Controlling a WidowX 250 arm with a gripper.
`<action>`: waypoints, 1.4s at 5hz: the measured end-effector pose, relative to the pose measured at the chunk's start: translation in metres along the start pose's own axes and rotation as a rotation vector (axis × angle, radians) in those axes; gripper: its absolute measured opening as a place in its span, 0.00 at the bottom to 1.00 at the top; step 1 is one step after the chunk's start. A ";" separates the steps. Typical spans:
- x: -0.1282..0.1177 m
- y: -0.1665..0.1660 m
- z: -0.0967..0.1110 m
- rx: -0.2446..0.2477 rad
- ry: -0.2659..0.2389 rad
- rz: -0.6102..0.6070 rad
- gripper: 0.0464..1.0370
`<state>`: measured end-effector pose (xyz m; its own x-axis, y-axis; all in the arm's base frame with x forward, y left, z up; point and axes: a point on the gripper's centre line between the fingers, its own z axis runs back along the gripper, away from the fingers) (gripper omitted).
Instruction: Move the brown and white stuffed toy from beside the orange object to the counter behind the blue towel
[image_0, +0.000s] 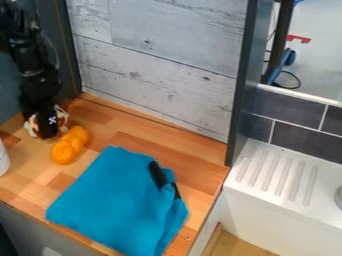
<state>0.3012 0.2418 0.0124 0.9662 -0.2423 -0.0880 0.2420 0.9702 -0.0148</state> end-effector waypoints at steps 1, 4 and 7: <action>0.001 0.000 0.000 0.001 0.001 0.022 0.80; -0.012 -0.032 0.099 0.084 -0.239 0.261 0.63; 0.028 -0.159 0.134 -0.006 -0.279 0.155 0.63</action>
<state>0.3021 0.0798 0.1453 0.9787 -0.0839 0.1871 0.0907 0.9955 -0.0284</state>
